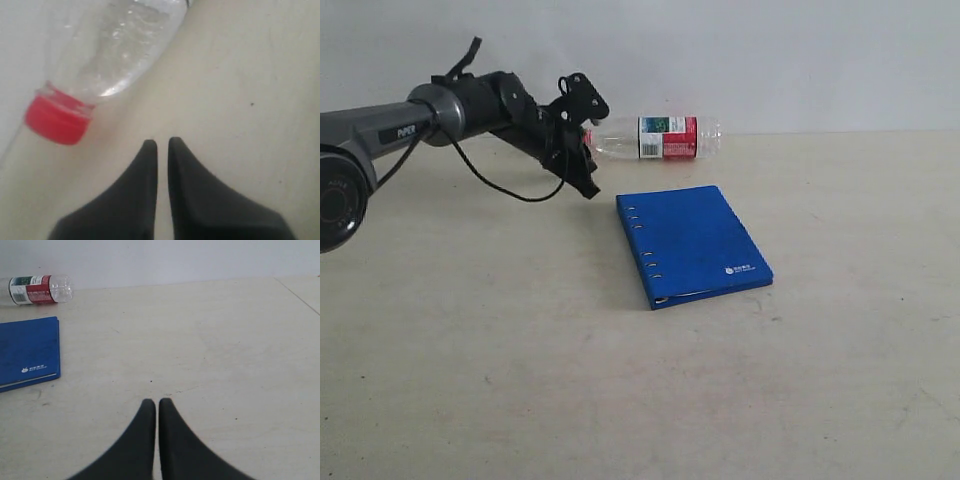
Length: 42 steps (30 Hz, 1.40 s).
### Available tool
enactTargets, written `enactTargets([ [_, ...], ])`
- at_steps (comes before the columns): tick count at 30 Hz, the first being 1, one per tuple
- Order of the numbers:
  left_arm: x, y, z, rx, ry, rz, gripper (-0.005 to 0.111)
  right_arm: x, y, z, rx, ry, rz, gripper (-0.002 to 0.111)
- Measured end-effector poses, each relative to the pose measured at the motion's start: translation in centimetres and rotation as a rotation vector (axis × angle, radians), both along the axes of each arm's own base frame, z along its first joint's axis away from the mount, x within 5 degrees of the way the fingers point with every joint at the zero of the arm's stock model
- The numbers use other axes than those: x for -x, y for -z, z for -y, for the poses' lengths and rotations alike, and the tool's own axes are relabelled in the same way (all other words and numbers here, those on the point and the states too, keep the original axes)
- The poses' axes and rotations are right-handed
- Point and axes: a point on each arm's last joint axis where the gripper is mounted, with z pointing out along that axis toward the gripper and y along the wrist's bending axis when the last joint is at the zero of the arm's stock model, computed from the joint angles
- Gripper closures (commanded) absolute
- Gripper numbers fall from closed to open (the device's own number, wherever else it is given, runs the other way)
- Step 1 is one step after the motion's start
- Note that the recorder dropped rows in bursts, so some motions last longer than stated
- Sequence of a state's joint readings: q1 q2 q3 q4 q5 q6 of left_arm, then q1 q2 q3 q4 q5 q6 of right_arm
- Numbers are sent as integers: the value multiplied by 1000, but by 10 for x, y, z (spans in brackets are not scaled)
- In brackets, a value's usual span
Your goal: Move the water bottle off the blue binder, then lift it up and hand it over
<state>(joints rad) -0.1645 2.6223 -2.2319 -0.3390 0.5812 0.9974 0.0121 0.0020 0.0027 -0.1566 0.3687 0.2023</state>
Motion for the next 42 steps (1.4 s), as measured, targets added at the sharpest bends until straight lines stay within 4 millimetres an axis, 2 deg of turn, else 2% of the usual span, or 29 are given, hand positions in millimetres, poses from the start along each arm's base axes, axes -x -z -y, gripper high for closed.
enactTargets([
  [3, -3, -29, -3, 5, -36, 74, 96, 0, 0, 0, 0, 0, 0, 109],
  [6, -13, -47, -3, 0, -48, 263, 72, 0, 0, 0, 0, 0, 0, 109],
  [8, -19, -49, 3, -8, -50, 388, 55, 0, 0, 0, 0, 0, 0, 109],
  [10, -24, -46, 14, -2, -61, 476, 48, 0, 0, 0, 0, 0, 0, 109],
  [12, -26, -40, 24, 40, -86, 505, 52, 0, 0, 0, 0, 0, 0, 109],
  [14, -29, -31, 31, 113, -126, 494, 62, 0, 0, 0, 0, 0, 0, 109],
  [18, -36, -19, 32, 227, -201, 462, 81, 0, 0, 0, 0, 0, 0, 109],
  [23, -40, -8, 22, 273, -240, 416, 83, 0, 0, 0, 0, 0, 0, 109],
  [25, -39, -3, 23, 292, -247, 360, 86, 0, 0, 0, 0, 0, 0, 109],
  [28, -36, 4, 21, 329, -266, 260, 101, 0, 0, 0, 0, 0, 0, 109],
  [33, -19, 25, 21, 253, -239, -49, 102, 0, 0, 0, 0, 0, 0, 109],
  [38, -2, -2, 18, 173, -251, -233, 102, 0, 0, 0, 0, 0, 0, 109],
  [42, 1, -38, 16, 177, -253, -199, 102, 0, 0, 0, 0, 0, 0, 109],
])
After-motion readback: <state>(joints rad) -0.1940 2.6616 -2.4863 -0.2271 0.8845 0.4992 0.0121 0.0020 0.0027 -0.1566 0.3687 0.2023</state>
